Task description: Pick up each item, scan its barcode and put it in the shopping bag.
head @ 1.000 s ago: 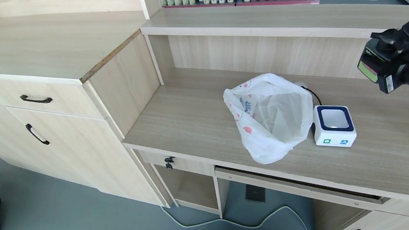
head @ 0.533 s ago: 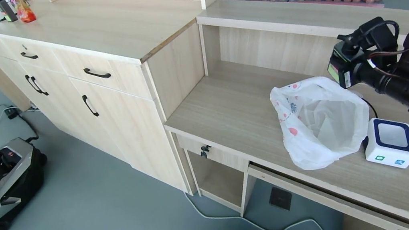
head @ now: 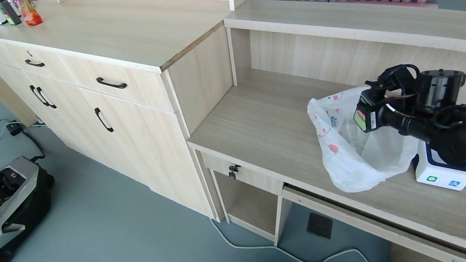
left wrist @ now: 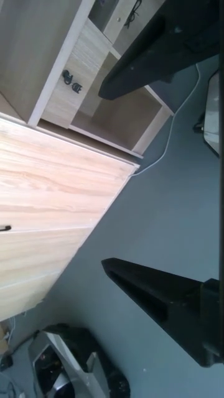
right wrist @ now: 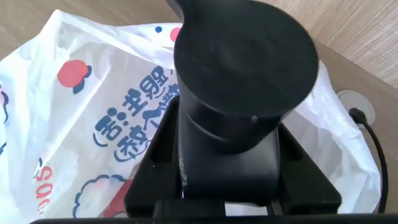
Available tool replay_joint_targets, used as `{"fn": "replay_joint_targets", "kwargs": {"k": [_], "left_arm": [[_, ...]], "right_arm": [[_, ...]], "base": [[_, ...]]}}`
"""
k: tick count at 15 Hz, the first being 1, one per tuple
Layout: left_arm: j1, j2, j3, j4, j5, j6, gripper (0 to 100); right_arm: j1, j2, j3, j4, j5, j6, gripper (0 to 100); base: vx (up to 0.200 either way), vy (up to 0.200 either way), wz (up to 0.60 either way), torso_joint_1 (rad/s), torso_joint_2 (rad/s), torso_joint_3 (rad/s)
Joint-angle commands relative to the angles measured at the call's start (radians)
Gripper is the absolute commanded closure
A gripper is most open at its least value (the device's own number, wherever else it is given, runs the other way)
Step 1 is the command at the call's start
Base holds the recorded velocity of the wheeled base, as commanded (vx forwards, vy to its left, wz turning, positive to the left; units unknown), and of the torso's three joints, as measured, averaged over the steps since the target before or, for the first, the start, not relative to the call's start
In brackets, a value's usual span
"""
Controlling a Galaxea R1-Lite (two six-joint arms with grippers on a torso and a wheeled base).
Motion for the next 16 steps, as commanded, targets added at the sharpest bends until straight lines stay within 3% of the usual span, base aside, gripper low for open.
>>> {"fn": "replay_joint_targets", "kwargs": {"k": [1, 9, 16], "left_arm": [[0.0, 0.0, 0.0, -0.001, 0.001, 0.0, 0], [0.0, 0.0, 0.0, -0.001, 0.001, 0.0, 0], [0.0, 0.0, 0.0, -0.001, 0.001, -0.002, 0]], "right_arm": [[-0.01, 0.068, -0.045, 0.001, 0.0, 0.014, 100], [-0.013, 0.187, -0.196, 0.03, 0.0, 0.097, 100], [-0.013, 0.242, -0.208, 0.026, 0.0, 0.099, 100]], "base": [[0.0, 0.0, 0.0, 0.0, 0.0, 0.0], [0.0, 0.0, 0.0, 0.0, 0.0, 0.0], [0.0, 0.0, 0.0, 0.0, 0.0, 0.0]]}}
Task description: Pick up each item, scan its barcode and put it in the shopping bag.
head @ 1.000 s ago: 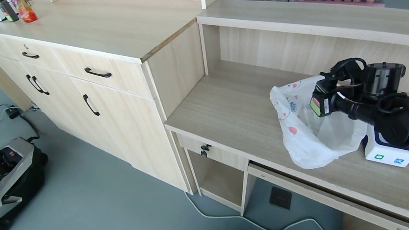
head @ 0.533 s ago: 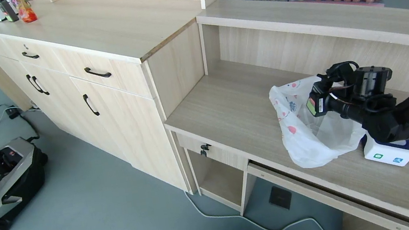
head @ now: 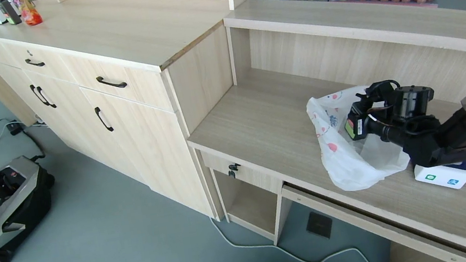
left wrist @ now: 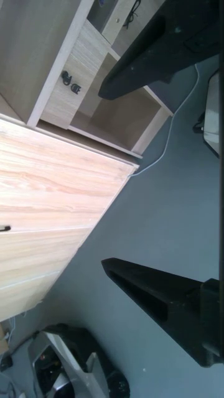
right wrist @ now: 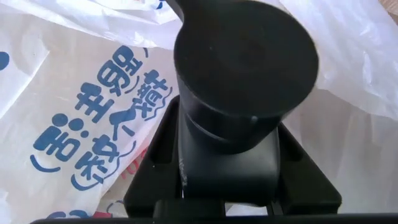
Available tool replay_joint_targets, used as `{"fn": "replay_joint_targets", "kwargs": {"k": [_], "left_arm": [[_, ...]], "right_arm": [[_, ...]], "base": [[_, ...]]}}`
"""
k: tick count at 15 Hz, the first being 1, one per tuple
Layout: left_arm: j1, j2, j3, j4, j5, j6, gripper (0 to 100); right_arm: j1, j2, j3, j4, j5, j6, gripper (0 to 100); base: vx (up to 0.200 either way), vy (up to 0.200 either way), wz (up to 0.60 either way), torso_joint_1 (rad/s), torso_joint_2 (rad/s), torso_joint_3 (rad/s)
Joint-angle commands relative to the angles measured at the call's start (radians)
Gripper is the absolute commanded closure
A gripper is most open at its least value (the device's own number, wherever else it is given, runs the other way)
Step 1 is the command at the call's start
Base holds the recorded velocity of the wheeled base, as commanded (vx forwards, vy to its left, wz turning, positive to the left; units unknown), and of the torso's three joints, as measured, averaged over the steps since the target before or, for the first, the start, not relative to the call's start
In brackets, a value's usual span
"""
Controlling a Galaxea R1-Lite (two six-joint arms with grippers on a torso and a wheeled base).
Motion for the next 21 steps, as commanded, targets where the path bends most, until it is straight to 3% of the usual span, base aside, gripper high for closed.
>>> {"fn": "replay_joint_targets", "kwargs": {"k": [1, 5, 6, 10, 14, 16, 17, 20, 21], "left_arm": [[0.001, 0.0, 0.0, 0.0, 0.001, 0.0, 0], [0.001, 0.0, 0.0, 0.0, 0.001, 0.0, 0], [0.001, 0.0, 0.0, 0.0, 0.001, 0.0, 0], [0.001, 0.0, 0.0, 0.0, 0.001, 0.0, 0], [0.001, 0.0, 0.0, 0.0, 0.001, 0.0, 0], [0.001, 0.0, 0.0, 0.0, 0.001, 0.0, 0], [0.001, 0.0, 0.0, 0.0, 0.001, 0.0, 0], [0.001, 0.0, 0.0, 0.0, 0.001, 0.0, 0], [0.001, 0.0, 0.0, 0.0, 0.001, 0.0, 0]], "right_arm": [[0.001, 0.02, -0.002, -0.002, 0.0, -0.001, 100], [0.001, 0.021, 0.004, -0.004, 0.0, -0.001, 100], [0.001, 0.021, 0.003, -0.002, 0.0, -0.001, 0], [0.001, -0.118, 0.053, 0.035, -0.001, -0.024, 0], [-0.076, -0.572, 0.424, 0.048, 0.0, -0.16, 0], [-0.128, -0.793, 0.546, 0.091, -0.003, -0.185, 0], [-0.163, -0.888, 0.561, 0.203, -0.009, -0.191, 0], [-0.283, -1.192, 0.555, 0.749, -0.006, -0.298, 0], [-0.332, -1.267, 0.55, 0.871, -0.01, -0.304, 0]], "base": [[0.0, 0.0, 0.0, 0.0, 0.0, 0.0], [0.0, 0.0, 0.0, 0.0, 0.0, 0.0], [0.0, 0.0, 0.0, 0.0, 0.0, 0.0], [0.0, 0.0, 0.0, 0.0, 0.0, 0.0], [0.0, 0.0, 0.0, 0.0, 0.0, 0.0], [0.0, 0.0, 0.0, 0.0, 0.0, 0.0], [0.0, 0.0, 0.0, 0.0, 0.0, 0.0], [0.0, 0.0, -0.6, 0.004, 0.0, 0.002], [0.0, 0.0, -0.6, 0.002, 0.01, 0.012]]}}
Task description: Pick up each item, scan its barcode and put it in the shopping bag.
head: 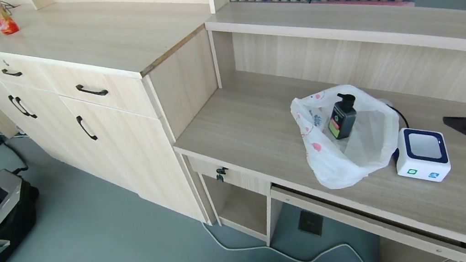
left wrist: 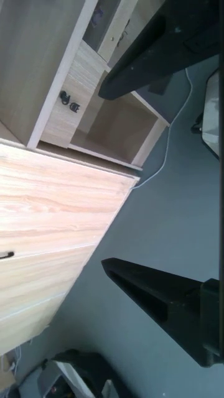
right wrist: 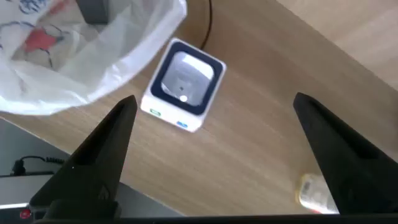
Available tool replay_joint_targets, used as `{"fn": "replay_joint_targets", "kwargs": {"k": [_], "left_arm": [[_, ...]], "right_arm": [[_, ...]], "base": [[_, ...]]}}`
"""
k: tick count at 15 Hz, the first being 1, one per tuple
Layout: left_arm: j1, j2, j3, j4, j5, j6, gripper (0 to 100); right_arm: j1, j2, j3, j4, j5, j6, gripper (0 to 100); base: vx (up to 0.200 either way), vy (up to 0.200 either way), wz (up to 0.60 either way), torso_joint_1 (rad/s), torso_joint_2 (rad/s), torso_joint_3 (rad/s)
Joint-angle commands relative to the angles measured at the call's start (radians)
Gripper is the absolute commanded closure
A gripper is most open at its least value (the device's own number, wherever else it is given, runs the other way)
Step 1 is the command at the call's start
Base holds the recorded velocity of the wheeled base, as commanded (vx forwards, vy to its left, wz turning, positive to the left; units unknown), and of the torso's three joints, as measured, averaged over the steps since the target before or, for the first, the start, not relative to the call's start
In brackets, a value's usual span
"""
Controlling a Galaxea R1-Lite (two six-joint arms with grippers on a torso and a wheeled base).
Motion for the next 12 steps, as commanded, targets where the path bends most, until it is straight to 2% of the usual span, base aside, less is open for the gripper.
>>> {"fn": "replay_joint_targets", "kwargs": {"k": [1, 3, 5, 7, 8, 9, 12], "left_arm": [[0.001, 0.0, 0.0, -0.001, 0.001, 0.0, 0], [0.001, 0.0, 0.0, -0.001, 0.001, 0.0, 0], [0.001, 0.0, 0.0, -0.001, 0.001, 0.0, 0], [0.001, 0.0, 0.0, -0.001, 0.001, 0.0, 0], [0.001, 0.0, 0.0, -0.001, 0.001, 0.0, 0], [0.001, 0.0, 0.0, -0.001, 0.001, 0.0, 0], [0.001, 0.0, 0.0, -0.001, 0.001, 0.0, 0]], "right_arm": [[-0.181, -0.36, 0.036, 0.302, -0.024, -0.057, 0], [-0.258, -0.393, 0.042, 0.336, -0.144, -0.037, 0], [-0.269, -0.355, 0.042, 0.32, -0.228, 0.085, 0], [-0.273, -0.249, 0.041, 0.314, -0.271, 0.294, 0], [-0.275, -0.205, 0.041, 0.301, -0.28, 0.345, 0], [-0.285, -0.12, 0.045, 0.215, -0.28, 0.392, 0], [-0.316, 0.01, 0.074, 0.066, -0.289, 0.358, 0]], "base": [[0.0, 0.0, -0.6, 0.007, 0.0, 0.002], [0.0, 0.0, -0.6, 0.002, 0.0, 0.005], [0.0, 0.0, -0.6, -0.002, 0.0, 0.005], [0.0, 0.0, 0.0, 0.0, 0.0, 0.0], [0.0, 0.0, 0.0, 0.0, 0.0, 0.0], [0.0, 0.0, 0.0, 0.0, 0.0, 0.0], [0.0, 0.0, 0.0, 0.0, 0.0, 0.0]]}}
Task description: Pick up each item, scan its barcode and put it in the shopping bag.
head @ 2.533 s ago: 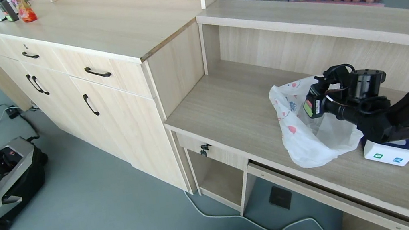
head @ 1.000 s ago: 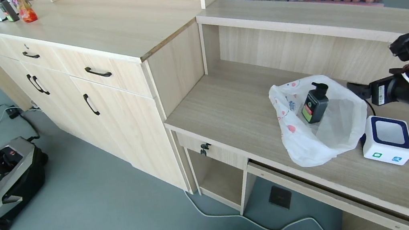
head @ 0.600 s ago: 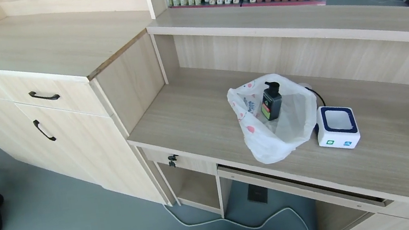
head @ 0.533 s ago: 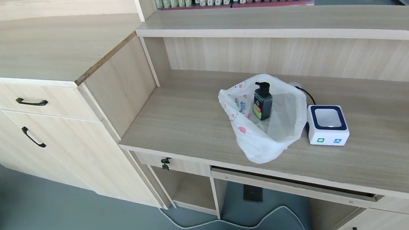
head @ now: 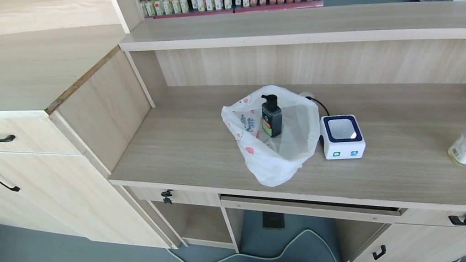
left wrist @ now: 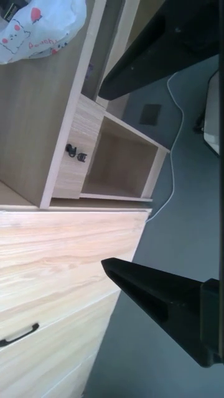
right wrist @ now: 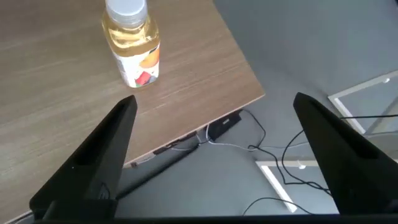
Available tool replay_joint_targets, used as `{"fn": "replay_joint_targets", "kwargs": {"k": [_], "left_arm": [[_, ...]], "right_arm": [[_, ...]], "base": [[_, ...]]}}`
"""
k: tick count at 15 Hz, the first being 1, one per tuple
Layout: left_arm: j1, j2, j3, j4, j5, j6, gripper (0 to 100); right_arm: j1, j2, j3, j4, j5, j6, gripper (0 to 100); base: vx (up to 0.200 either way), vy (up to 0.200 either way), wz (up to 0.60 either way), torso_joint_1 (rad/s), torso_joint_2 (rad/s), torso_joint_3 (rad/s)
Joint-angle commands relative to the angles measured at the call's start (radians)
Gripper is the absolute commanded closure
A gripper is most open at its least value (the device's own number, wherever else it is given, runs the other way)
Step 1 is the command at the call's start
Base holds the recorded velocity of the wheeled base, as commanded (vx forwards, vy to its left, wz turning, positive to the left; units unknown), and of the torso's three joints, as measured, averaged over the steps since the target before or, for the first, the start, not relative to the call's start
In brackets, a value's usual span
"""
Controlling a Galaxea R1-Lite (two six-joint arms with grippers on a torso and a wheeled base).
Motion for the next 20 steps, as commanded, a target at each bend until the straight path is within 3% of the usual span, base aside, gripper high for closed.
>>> {"fn": "replay_joint_targets", "kwargs": {"k": [1, 6, 9, 12, 14, 20], "left_arm": [[0.001, 0.0, 0.0, -0.001, 0.001, 0.0, 0], [0.001, 0.0, 0.0, -0.001, 0.001, 0.0, 0], [0.001, 0.0, 0.0, -0.001, 0.001, -0.002, 0], [0.001, 0.0, 0.0, -0.001, 0.001, 0.0, 0], [0.001, 0.0, 0.0, -0.001, 0.001, 0.0, 0], [0.001, 0.0, 0.0, -0.001, 0.001, 0.0, 0]], "right_arm": [[-0.024, 0.137, 0.013, -0.057, -0.012, -0.054, 0], [-0.025, 0.083, 0.042, -0.06, -0.074, -0.154, 0], [-0.091, 0.139, 0.038, -0.15, -0.062, -0.148, 0], [-0.095, 0.246, 0.038, -0.34, 0.104, -0.14, 0], [-0.09, 0.3, 0.038, -0.392, 0.196, -0.18, 0], [-0.076, 0.382, 0.036, -0.449, 0.218, -0.275, 0]], "base": [[0.0, 0.0, 0.0, 0.0, 0.0, 0.0], [0.0, 0.0, -0.24, 0.0, 0.0, 0.0], [0.0, 0.0, -0.2, -0.001, 0.0, 0.001], [0.0, 0.0, 0.0, 0.0, 0.0, 0.0], [0.0, 0.0, 0.0, 0.0, 0.0, 0.0], [0.0, 0.0, 0.0, 0.0, 0.0, 0.0]]}}
